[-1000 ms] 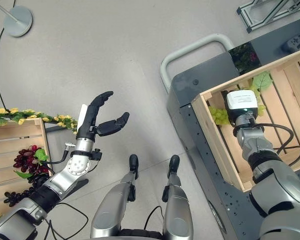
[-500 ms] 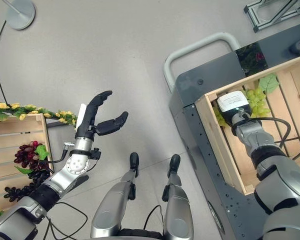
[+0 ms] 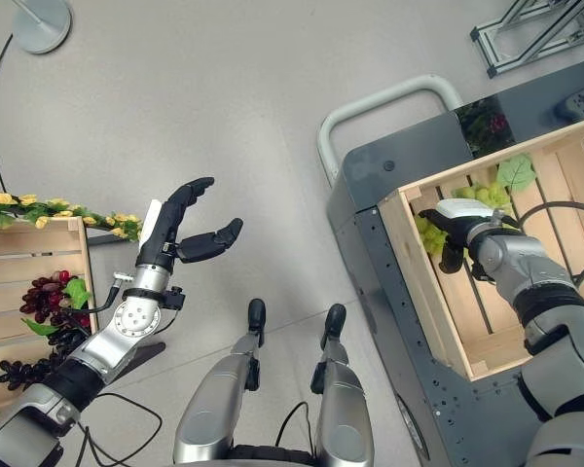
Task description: Pick up the fruits from the basket on one side to the basket on the other side
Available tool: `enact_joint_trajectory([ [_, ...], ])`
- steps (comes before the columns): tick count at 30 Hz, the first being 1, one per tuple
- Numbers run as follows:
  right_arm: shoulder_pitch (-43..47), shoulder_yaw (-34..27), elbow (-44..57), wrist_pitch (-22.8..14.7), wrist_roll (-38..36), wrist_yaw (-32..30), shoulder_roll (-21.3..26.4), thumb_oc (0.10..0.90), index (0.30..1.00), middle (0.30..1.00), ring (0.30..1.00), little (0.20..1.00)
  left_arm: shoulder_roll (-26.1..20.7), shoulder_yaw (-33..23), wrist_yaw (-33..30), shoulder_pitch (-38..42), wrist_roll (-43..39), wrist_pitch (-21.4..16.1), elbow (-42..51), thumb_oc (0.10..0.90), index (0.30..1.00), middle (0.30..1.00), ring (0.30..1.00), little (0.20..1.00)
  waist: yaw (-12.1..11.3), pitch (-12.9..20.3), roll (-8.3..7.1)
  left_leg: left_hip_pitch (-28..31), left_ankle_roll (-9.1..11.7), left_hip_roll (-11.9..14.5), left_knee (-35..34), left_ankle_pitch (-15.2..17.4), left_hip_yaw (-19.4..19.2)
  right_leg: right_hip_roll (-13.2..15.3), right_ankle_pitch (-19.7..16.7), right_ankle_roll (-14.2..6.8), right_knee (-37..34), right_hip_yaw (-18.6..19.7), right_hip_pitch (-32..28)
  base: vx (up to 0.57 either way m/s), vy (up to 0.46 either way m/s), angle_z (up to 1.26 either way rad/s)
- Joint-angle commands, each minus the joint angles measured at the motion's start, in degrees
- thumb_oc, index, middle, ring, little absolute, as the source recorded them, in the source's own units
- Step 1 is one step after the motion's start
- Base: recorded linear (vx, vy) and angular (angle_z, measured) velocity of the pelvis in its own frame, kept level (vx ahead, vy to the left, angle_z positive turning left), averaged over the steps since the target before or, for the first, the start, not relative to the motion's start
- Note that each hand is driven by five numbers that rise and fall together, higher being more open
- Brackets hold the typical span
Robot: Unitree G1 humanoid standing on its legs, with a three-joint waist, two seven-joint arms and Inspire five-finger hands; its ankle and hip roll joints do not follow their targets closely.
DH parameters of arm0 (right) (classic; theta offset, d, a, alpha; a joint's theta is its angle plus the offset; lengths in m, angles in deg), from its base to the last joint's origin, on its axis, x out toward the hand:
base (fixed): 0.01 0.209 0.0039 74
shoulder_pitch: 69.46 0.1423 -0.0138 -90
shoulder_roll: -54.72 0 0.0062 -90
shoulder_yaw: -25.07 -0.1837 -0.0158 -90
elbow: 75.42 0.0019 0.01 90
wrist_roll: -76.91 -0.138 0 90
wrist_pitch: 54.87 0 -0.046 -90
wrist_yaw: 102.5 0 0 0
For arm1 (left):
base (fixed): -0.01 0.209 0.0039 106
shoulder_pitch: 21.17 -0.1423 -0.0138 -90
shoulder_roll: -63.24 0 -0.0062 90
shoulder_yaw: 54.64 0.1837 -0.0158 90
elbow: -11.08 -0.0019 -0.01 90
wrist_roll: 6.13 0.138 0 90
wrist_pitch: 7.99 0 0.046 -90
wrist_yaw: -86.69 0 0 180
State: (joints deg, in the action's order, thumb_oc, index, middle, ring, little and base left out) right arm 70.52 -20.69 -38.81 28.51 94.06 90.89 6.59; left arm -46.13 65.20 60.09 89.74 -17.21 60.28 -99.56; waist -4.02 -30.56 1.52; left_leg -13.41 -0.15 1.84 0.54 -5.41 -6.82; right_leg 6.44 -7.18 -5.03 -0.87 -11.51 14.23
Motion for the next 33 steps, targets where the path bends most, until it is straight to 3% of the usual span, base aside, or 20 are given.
enact_joint_trajectory([
  [1,2.4,-0.8,0.5,2.5,-1.5,4.4,8.3,0.800,0.900,0.900,0.900,0.900,-2.5,-4.1,-0.5,-1.1,0.7,-5.5,6.8,0.800,0.900,0.900,0.900,0.900,0.4,1.4,-2.79,-2.0,1.1,-1.2,5.8,2.5,-0.4,0.3,0.5,0.2,7.0,-0.9,2.4,0.00,0.000,0.00],
  [9,2.0,-1.3,-0.8,2.0,3.0,0.5,6.9,0.800,0.900,0.900,0.900,0.900,-1.8,-3.6,-1.5,-0.6,0.9,-5.9,6.3,0.800,0.900,0.900,0.900,0.900,0.5,1.3,-2.22,-2.1,0.9,-1.3,5.9,2.4,-0.6,0.4,0.5,0.3,7.1,-0.6,2.5,0.00,0.000,0.00],
  [19,3.2,-0.3,-1.5,6.1,13.6,-11.3,3.9,0.800,0.900,0.900,0.900,0.900,-1.1,-2.4,-4.3,0.5,1.0,-6.6,5.7,0.800,0.900,0.900,0.900,0.900,0.9,0.8,-0.30,-4.3,0.4,-2.1,6.5,2.3,-0.8,0.5,0.7,0.4,8.2,-0.1,5.2,-0.02,0.012,-0.02],
  [24,6.5,1.6,-2.7,9.4,17.0,-16.0,3.2,0.800,0.900,0.900,0.900,0.900,-1.0,-0.9,-5.9,1.8,0.8,-7.3,6.0,0.800,0.900,0.900,0.900,0.900,1.1,0.8,0.88,-8.1,-0.1,-3.0,8.2,2.3,-0.7,0.7,1.0,0.6,10.1,0.4,9.0,-0.05,0.000,-0.01],
  [32,7.8,1.6,-2.5,12.8,15.4,-20.2,2.8,0.800,0.900,0.900,0.900,0.900,-0.9,-0.6,-8.5,1.5,-0.4,-9.0,8.6,0.800,0.900,0.900,0.900,0.900,1.1,0.8,1.91,-13.8,-0.7,-3.9,12.6,3.5,-1.0,1.3,1.8,0.9,13.6,0.0,14.5,-0.03,0.000,-0.02],
  [33,7.7,1.3,-2.4,12.9,14.5,-20.8,2.6,0.715,0.773,0.773,0.773,0.773,-0.7,-0.6,-8.6,1.5,-0.3,-8.9,8.8,0.800,0.900,0.900,0.900,0.900,1.1,0.8,1.99,-14.4,-0.8,-4.0,13.4,3.8,-1.0,1.4,2.0,1.0,14.3,-0.1,15.0,-0.02,-0.002,0.04],
])
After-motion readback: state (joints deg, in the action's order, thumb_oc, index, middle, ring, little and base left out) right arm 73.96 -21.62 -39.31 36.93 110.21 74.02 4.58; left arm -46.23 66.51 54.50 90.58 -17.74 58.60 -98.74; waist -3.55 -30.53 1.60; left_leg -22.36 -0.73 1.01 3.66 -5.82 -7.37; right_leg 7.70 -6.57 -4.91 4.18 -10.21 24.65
